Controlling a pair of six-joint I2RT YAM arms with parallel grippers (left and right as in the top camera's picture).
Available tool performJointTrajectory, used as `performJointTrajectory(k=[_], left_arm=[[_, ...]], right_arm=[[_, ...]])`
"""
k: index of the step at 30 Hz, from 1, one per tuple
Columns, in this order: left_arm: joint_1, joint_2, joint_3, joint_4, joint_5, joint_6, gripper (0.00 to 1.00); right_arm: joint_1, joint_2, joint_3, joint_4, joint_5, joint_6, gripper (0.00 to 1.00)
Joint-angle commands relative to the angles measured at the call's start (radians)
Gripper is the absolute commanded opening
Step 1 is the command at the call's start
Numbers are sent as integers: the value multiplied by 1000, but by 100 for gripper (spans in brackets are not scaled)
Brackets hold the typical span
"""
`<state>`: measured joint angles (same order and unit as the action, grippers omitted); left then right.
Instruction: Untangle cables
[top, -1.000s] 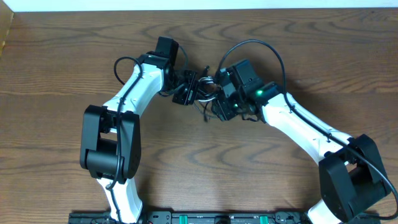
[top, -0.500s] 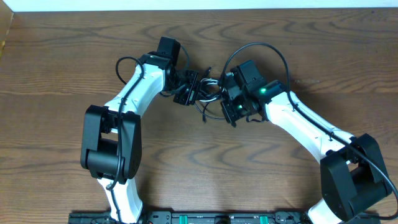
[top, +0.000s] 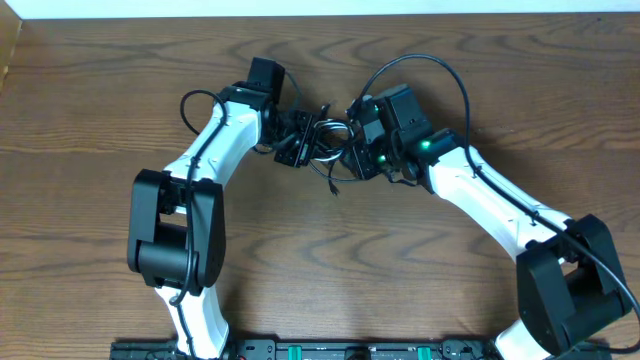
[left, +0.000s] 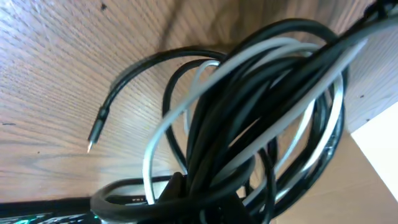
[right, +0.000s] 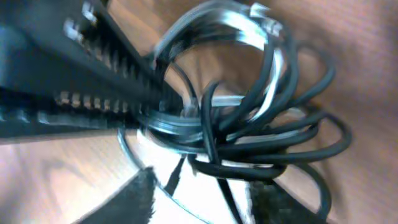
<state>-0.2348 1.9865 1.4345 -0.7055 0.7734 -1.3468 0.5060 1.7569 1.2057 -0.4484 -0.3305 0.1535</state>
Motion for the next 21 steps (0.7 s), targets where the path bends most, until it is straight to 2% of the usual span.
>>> performJointTrajectory(k=[1,4,6,7,8,12,14,17,21], left_arm=[[-13,-21,-2,-11,26,38,7],[-13,-21,-2,-11,23,38,7],[-13,-21,-2,-10,17,38,7],[-13,-21,-2,-10,14,38,8],[-13,-21,-2,-10,15,38,8],[-13,-21,-2,-11,15,38,7],[-13,-21,-2,-11,15,38,8],[-13,-21,-2,-11,15,38,8],[-13,-21,-2,-11,15,38,7]], right_arm=[[-30,-55,18,-79,-46,5,51],[-44,-56,17,-163,-45,-26,44],[-44,-53,16,-193,-46,-32,25],[-42,-52,15,-198,-46,-32,10],[-40,-52,14,-199,-46,-31,1],[-28,-52,14,-180,-45,-31,1],[-26,-52,14,-172,-46,-27,4],[-26,-52,14,-180,-45,-19,31],[-19,-52,7,-206,-46,-19,35]])
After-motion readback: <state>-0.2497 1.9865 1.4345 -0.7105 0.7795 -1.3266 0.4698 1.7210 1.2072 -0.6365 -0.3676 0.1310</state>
